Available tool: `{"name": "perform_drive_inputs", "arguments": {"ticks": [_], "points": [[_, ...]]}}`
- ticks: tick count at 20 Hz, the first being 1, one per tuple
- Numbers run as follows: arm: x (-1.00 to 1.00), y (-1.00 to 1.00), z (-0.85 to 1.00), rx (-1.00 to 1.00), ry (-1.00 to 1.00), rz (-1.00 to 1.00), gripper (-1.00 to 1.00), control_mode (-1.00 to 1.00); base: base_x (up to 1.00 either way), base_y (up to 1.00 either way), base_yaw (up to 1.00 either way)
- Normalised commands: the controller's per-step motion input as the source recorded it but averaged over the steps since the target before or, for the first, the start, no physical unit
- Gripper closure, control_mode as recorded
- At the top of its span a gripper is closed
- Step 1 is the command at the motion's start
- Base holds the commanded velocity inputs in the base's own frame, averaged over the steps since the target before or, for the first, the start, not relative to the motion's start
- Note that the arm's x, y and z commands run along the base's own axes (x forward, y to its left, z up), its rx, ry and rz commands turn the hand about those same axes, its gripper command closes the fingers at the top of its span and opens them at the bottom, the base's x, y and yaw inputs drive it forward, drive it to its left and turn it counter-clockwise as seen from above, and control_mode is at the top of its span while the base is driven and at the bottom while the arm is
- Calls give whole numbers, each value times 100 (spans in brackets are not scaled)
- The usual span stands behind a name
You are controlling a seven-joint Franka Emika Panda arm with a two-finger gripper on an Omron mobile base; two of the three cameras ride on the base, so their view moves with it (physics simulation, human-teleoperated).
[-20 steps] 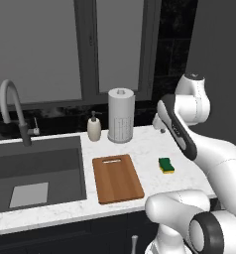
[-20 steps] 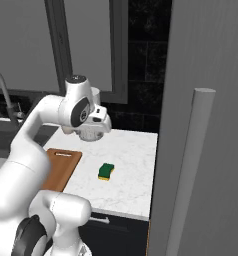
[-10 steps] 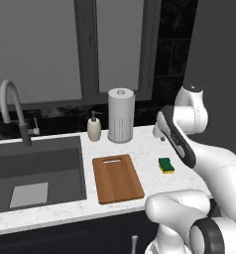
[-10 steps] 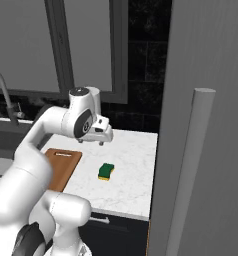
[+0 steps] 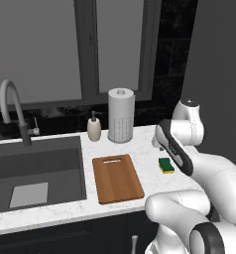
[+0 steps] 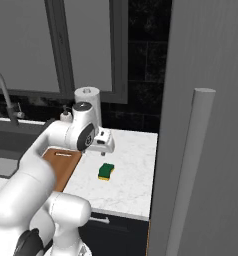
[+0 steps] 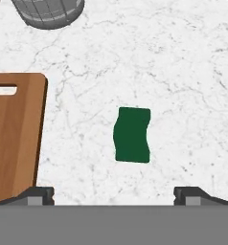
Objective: Pick up the sponge from the counter and clean the cutting board by briefly scrubbing or pressing down on the cutting board. Once finished, release the sponge.
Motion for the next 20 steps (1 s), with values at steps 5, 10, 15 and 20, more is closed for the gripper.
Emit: {"name": "perform_drive_inputs", "arguments": {"ticks": [5, 10, 15, 20], "points": [[19, -16, -37, 2, 0, 0, -100, -100, 0, 0, 0], [9, -8, -40, 1, 0, 0, -100, -100, 0, 0, 0], [0, 0, -36, 0, 0, 0, -100, -100, 0, 0, 0], [0, 0, -28, 0, 0, 0, -100, -100, 0, 0, 0]]}}
